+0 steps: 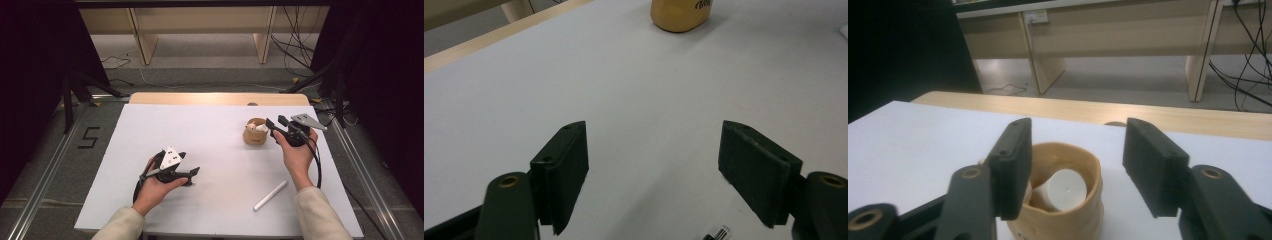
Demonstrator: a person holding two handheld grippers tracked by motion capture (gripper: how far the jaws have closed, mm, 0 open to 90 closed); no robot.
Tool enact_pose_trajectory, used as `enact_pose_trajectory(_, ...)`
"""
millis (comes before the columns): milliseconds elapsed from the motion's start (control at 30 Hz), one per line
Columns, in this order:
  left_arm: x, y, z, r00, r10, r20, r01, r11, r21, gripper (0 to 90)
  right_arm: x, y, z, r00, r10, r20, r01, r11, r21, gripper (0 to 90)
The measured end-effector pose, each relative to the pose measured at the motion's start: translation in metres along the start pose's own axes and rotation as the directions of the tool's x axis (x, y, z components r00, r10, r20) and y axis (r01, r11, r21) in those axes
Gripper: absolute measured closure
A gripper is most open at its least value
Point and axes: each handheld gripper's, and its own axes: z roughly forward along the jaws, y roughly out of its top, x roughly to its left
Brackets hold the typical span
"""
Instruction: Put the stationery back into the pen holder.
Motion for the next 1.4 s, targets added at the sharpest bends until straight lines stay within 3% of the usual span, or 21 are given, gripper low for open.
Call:
enact_pose_trajectory(167, 0.001, 0.0, -0.001, 1.0, -0.001, -0.001, 0.001, 1.0, -0.001, 28.3, 0.001, -0.002, -0.002, 1.0, -0.009, -0.004, 0.009, 1.0, 0.024, 38.7)
enact_pose_trajectory(467, 0.0, 0.0, -0.001, 1.0, -0.002, -0.001, 0.002, 1.0, -0.001, 28.4, 0.004, -0.009, -0.005, 0.9992, -0.038, -0.015, 0.039, 0.996, 0.075, 36.7)
enact_pose_trajectory(1000, 0.001, -0.002, -0.006, 1.0, -0.005, -0.007, 0.005, 1.0, 0.0, 28.9, 0.015, -0.024, -0.014, 0.9915, -0.103, -0.079, 0.115, 0.982, 0.153, 35.7)
enact_pose_trajectory(1400, -0.001, -0.004, -0.007, 1.0, -0.003, 0.004, 0.003, 1.0, 0.008, 30.7, 0.02, -0.036, -0.028, 0.9859, -0.12, -0.116, 0.141, 0.972, 0.19, 35.3)
